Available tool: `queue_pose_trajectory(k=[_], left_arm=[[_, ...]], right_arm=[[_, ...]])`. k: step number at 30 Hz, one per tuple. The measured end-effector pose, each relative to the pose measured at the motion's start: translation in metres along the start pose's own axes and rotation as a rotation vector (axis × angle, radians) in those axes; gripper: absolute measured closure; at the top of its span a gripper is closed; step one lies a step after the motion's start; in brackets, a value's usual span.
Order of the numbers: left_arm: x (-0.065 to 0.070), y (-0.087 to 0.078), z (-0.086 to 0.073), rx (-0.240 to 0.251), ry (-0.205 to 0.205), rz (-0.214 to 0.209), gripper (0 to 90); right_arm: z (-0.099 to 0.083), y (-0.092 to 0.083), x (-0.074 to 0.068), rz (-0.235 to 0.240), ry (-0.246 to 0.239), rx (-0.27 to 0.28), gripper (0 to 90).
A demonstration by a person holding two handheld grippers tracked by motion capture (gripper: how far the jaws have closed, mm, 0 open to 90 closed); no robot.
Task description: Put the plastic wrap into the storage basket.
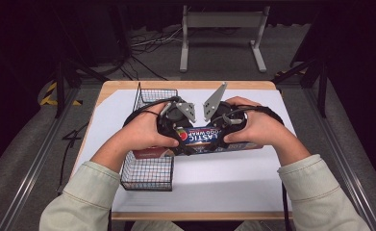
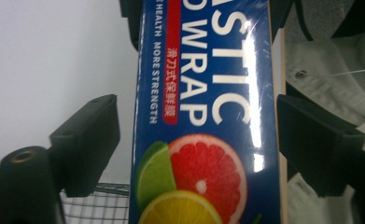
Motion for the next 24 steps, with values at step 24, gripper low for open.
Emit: queue_pose_trajectory(k=[24], left_arm=[[0.0051, 0.0012, 0.0012, 0.002, -0.020, 0.027, 39.9]], right_arm=[[0.0025, 0.0047, -0.0007, -0.003, -0.038, -0.002, 38.3]])
Point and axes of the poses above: each handheld gripper's, and its own axes: y roughly forward along the jaws, z roughly out of its top, x roughly to its right, the point moved 6 cm from there along y, roughly forward along the jaws, and after that the axes turned 9 degrees about z, right-handed, at the moved point
